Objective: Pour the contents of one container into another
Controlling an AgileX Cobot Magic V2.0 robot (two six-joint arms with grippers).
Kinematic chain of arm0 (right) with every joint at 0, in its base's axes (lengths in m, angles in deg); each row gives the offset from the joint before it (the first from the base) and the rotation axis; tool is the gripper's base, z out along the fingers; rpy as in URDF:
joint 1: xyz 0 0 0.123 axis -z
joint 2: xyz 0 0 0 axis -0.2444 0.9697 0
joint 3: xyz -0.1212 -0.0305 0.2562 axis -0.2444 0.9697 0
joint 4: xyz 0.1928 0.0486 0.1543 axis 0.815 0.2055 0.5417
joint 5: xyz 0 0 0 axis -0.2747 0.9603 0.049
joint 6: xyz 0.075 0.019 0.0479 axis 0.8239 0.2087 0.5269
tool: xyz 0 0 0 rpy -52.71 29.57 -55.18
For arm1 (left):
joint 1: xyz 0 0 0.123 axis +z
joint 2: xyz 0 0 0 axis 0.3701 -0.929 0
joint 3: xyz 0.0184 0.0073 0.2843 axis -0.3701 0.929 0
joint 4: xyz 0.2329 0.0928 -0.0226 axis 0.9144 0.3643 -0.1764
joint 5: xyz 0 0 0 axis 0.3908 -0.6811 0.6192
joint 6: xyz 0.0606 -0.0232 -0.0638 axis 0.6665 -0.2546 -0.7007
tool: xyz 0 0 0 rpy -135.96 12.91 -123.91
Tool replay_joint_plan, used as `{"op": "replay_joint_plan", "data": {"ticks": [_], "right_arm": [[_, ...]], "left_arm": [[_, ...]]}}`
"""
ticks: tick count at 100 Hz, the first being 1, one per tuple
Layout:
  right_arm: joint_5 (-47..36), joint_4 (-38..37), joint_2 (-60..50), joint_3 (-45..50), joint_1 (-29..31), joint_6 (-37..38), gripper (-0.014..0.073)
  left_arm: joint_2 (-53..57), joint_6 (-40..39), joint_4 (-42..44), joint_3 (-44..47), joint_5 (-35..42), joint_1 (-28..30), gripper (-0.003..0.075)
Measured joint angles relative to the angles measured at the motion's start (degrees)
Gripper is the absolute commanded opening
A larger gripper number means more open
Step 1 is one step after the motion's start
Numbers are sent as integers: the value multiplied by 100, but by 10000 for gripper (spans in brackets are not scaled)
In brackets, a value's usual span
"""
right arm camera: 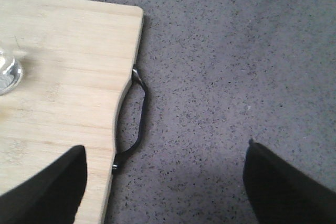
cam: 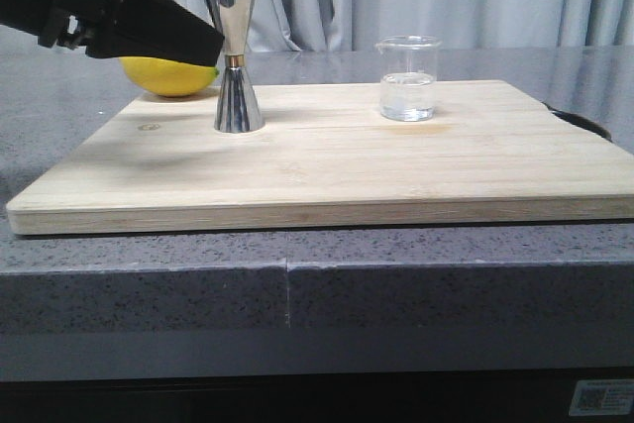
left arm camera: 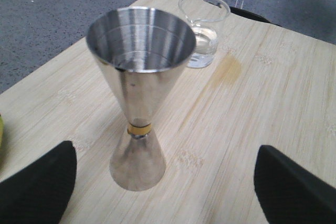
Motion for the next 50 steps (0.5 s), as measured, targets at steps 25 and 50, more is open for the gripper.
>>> {"op": "replay_joint_plan", "data": {"ticks": [25, 50], "right_arm": [[-2, 0, 0, 0, 0, 0, 554], [-38, 0, 35, 0, 0, 0, 554]], "left_arm": [[-482, 22, -132, -240, -89, 0, 629], [-790, 26, -217, -576, -323, 0, 629]]}}
